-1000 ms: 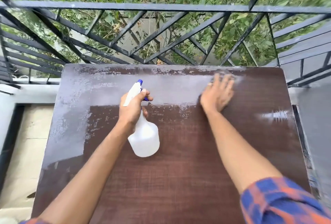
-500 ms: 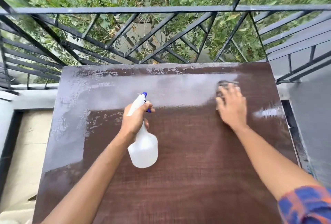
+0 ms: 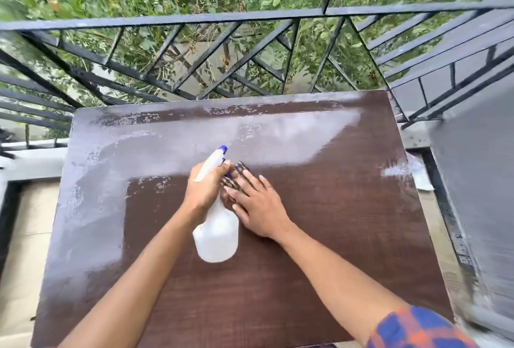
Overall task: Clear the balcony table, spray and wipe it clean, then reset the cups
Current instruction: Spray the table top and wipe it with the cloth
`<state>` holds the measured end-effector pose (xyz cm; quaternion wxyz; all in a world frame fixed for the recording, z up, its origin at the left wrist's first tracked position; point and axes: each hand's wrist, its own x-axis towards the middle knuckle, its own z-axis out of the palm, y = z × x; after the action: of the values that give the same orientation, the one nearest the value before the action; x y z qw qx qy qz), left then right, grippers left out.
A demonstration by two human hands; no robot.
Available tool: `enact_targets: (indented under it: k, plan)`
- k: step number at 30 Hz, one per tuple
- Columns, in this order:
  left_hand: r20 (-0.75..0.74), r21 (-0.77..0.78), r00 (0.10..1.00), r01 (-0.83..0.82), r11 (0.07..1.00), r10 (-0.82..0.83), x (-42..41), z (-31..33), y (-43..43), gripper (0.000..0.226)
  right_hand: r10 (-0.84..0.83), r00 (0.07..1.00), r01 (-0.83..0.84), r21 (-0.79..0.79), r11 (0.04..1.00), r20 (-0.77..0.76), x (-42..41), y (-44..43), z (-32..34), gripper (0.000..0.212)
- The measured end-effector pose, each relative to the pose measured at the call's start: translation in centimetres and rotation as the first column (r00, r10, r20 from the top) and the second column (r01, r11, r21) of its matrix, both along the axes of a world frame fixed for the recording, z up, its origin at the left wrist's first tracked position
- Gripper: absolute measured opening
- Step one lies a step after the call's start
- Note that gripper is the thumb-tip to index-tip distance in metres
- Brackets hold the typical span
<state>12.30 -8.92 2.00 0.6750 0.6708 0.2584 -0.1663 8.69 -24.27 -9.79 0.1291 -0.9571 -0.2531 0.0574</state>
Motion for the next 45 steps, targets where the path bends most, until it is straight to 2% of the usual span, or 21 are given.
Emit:
enact_targets:
  k: [2, 4, 6, 9, 10, 11, 13, 14, 17, 22, 24, 26, 28, 31, 33, 35, 36, 38, 40, 42, 45]
  plan:
    - [0.0, 0.023, 1.0, 0.03, 0.999, -0.03, -0.2, -0.1, -1.1, 0.021, -0.033, 0.999, 0.034, -0.005, 0.999, 0.039, -0.4, -3.9, -0.5, 0.049]
    - [-0.008, 0.034, 0.998, 0.062, 0.997, -0.062, -0.6, 0.0, -2.5, 0.02, -0.266, 0.963, 0.267, -0.032, 0.963, 0.043, 0.1, -9.6, -0.9, 0.051]
    - [-0.013, 0.033, 0.996, 0.094, 0.995, -0.093, -0.9, 0.0, -3.8, 0.022, -0.517, 0.855, 0.518, -0.066, 0.853, 0.038, 1.1, -16.5, -0.8, 0.053]
    - [-0.004, 0.046, 0.993, 0.12, 0.992, -0.12, -1.5, 0.1, -6.3, 0.024, -0.718, 0.696, 0.716, -0.066, 0.695, -0.007, 1.4, -27.6, -0.5, 0.053]
    - [-0.007, 0.045, 0.993, 0.119, 0.992, -0.119, -1.7, 0.3, -7.1, 0.025, -0.78, 0.625, 0.779, -0.038, 0.626, -0.033, 1.0, -30.4, -0.3, 0.053]
    - [-0.015, 0.041, 0.993, 0.116, 0.992, -0.116, -1.9, 0.5, -7.9, 0.024, -0.851, 0.514, 0.856, -0.004, 0.517, -0.103, 0.4, -32.2, 0.0, 0.053]
    - [-0.025, 0.034, 0.992, 0.121, 0.992, -0.12, -2.2, 0.9, -9.4, 0.021, -0.944, 0.273, 0.956, -0.054, 0.287, -0.184, -1.9, -33.2, 0.3, 0.049]
    - [-0.027, 0.035, 0.992, 0.127, 0.991, -0.126, -2.5, 1.2, -10.2, 0.019, -0.961, 0.209, 0.973, -0.063, 0.224, -0.182, -3.7, -32.9, 0.4, 0.047]
    - [-0.034, 0.05, 0.99, 0.139, 0.989, -0.137, -3.2, 2.0, -12.1, 0.022, -0.976, 0.171, 0.984, 0.077, 0.161, -0.133, -7.2, -31.0, 0.3, 0.038]
    - [-0.028, 0.074, 0.986, 0.165, 0.983, -0.164, -4.1, 2.8, -13.5, 0.024, -0.986, 0.143, 0.955, 0.274, 0.114, -0.086, -6.3, -30.4, -0.8, 0.033]
    - [-0.024, 0.078, 0.987, 0.16, 0.984, -0.159, -4.6, 3.0, -13.5, 0.023, -0.988, 0.152, 0.917, 0.372, 0.142, 0.003, -6.5, -29.8, -1.3, 0.038]
    - [-0.021, 0.088, 0.99, 0.14, 0.986, -0.139, -5.1, 3.3, -13.2, 0.022, -0.976, 0.21, 0.9, 0.38, 0.216, 0.057, -6.5, -28.1, -1.2, 0.04]
    - [-0.017, 0.099, 0.993, 0.116, 0.988, -0.115, -5.7, 3.3, -12.6, 0.02, -0.925, 0.371, 0.865, 0.334, 0.375, 0.077, -6.5, -24.6, -0.8, 0.041]
    - [-0.01, 0.113, 0.998, 0.067, 0.991, -0.066, -6.8, 3.1, -11.2, 0.02, -0.751, 0.658, 0.709, 0.287, 0.645, 0.063, -7.4, -16.5, -0.3, 0.05]
    - [-0.005, 0.126, 0.999, 0.045, 0.991, -0.045, -7.5, 3.0, -10.3, 0.018, -0.596, 0.803, 0.568, 0.329, 0.755, -0.019, -7.9, -10.8, 0.5, 0.057]
    - [0.01, 0.121, 1.0, 0.0, 0.993, -0.001, -8.4, 3.1, -9.4, 0.013, -0.382, 0.923, 0.369, 0.395, 0.841, -0.049, -8.6, -5.5, 0.7, 0.051]
    - [0.009, 0.103, 1.0, -0.03, 0.994, 0.029, -8.8, 3.2, -9.0, 0.01, -0.25, 0.967, 0.247, 0.373, 0.894, -0.041, -9.1, -3.4, 0.7, 0.046]
    - [-0.001, 0.077, 0.997, -0.076, 0.994, 0.076, -9.8, 3.2, -8.2, 0.01, -0.024, 0.999, 0.031, 0.315, 0.949, -0.028, -10.5, -1.5, 0.5, 0.044]
    - [-0.011, 0.097, 0.995, -0.096, 0.991, 0.097, -10.7, 3.1, -7.8, 0.012, 0.027, 0.999, -0.018, 0.313, 0.95, -0.022, -11.8, -3.0, 0.6, 0.038]
    - [-0.018, 0.145, 0.997, -0.078, 0.986, 0.081, -11.5, 3.0, -7.7, 0.013, -0.024, 0.999, 0.032, 0.34, 0.94, -0.027, -12.9, -7.1, 1.4, 0.04]
    - [-0.038, 0.173, 0.998, -0.033, 0.984, 0.04, -12.7, 2.6, -8.5, 0.011, -0.34, 0.94, 0.336, 0.305, 0.891, -0.04, -14.6, -17.0, 0.8, 0.041]
